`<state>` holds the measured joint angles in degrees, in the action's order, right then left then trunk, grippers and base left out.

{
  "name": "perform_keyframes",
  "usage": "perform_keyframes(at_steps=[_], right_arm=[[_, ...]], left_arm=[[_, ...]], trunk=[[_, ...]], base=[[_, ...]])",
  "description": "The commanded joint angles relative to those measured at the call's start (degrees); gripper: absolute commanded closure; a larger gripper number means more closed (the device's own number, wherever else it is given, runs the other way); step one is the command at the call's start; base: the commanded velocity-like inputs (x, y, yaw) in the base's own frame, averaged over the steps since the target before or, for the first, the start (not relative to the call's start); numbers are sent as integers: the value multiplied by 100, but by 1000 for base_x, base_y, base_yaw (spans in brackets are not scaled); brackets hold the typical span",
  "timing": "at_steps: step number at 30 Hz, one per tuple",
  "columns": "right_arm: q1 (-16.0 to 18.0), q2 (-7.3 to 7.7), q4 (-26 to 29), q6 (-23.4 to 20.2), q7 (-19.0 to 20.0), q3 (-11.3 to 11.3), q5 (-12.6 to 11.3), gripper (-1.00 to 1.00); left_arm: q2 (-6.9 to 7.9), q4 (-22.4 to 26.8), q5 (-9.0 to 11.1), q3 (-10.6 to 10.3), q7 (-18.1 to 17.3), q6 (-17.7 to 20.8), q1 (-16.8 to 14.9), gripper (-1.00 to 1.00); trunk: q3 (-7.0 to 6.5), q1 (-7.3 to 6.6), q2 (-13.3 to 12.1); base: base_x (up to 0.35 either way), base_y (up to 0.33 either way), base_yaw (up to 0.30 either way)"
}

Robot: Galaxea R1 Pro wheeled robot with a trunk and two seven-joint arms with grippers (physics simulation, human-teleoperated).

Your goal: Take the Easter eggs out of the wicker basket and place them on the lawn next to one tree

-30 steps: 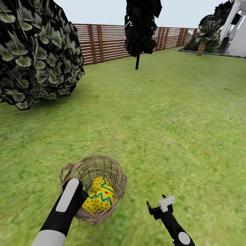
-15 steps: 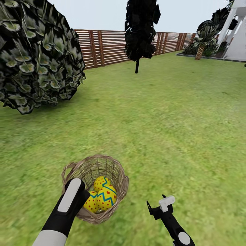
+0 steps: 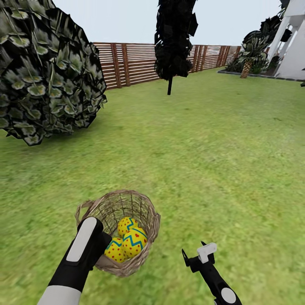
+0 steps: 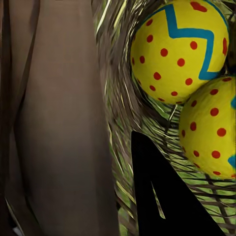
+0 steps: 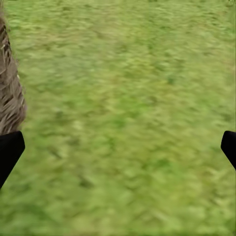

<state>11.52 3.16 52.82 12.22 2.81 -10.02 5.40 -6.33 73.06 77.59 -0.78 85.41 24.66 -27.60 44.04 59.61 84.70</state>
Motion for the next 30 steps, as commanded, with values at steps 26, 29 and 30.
perform_keyframes(at_steps=[26,29,30], right_arm=[[0,0,8,0,0,6,23,-100],[0,0,9,0,0,8,23,-100],[0,0,9,0,0,8,23,-100]], left_arm=[[-8,112,19,-13,80,30,5,100],[-8,112,19,-18,77,30,4,100],[-8,112,19,-18,79,30,5,100]], trunk=[[-536,-396,-724],[-590,-462,-844],[-608,-484,-884]], base=[[0,0,0],[0,0,0],[0,0,0]])
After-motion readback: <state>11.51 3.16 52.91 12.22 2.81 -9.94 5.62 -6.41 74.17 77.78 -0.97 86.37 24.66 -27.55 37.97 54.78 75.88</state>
